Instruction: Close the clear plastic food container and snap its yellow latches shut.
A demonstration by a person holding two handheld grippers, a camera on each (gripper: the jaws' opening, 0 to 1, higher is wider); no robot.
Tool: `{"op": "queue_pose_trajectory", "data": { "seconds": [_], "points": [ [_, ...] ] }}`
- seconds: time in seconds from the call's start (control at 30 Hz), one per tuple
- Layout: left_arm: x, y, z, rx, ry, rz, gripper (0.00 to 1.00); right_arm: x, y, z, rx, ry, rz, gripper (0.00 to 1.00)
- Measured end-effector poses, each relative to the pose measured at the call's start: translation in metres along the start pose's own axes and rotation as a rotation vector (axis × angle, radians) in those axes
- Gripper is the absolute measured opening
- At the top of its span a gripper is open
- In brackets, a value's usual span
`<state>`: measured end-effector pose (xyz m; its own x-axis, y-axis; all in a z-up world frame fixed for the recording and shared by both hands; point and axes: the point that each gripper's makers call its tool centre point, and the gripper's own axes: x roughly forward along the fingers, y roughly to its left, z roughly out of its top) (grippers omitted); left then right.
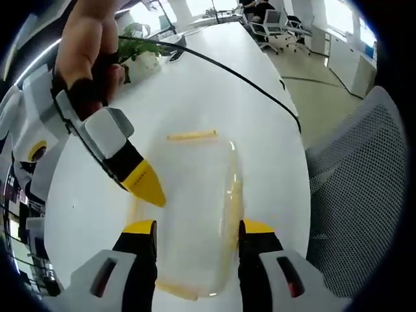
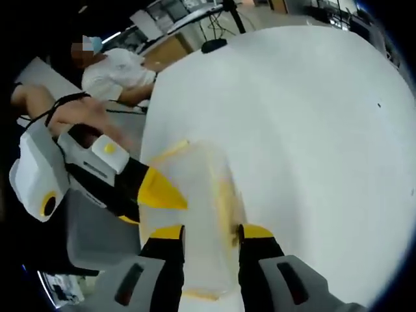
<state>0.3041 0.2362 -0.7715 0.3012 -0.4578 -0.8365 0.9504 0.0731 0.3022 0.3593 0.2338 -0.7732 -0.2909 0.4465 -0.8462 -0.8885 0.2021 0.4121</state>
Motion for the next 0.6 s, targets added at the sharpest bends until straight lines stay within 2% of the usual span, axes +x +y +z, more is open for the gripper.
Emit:
{"op": "queue_pose_trajectory", "data": {
  "seconds": [0.2, 0.23, 0.27, 0.33, 0.6],
  "points": [
    [-0.0029, 0.0047, -0.0032, 0.014, 0.007, 0.007, 0.49, -0.0001, 0.0004, -0.0022, 0.048, 0.009, 0.035, 0.27],
    [-0.0024, 0.0028, -0.0039, 0.029, 0.013, -0.004, 0.49, 0.0011, 0.0053, -0.0078, 0.098, 0.033, 0.055, 0.26],
    [-0.0018, 0.0021, -0.003, 0.032, 0.014, 0.003, 0.49, 0.0023, 0.0014, -0.003, 0.057, 0.016, 0.048, 0.26],
    [-0.0014, 0.0023, -0.0031, 0.032, 0.015, 0.006, 0.49, 0.0032, 0.0031, -0.0024, 0.037, 0.038, 0.047, 0.27],
    [0.0003, 0.0046, -0.0024, 0.033, 0.019, 0.016, 0.49, 0.0023, 0.0031, -0.004, 0.037, 0.043, 0.037, 0.28]
  ]
}}
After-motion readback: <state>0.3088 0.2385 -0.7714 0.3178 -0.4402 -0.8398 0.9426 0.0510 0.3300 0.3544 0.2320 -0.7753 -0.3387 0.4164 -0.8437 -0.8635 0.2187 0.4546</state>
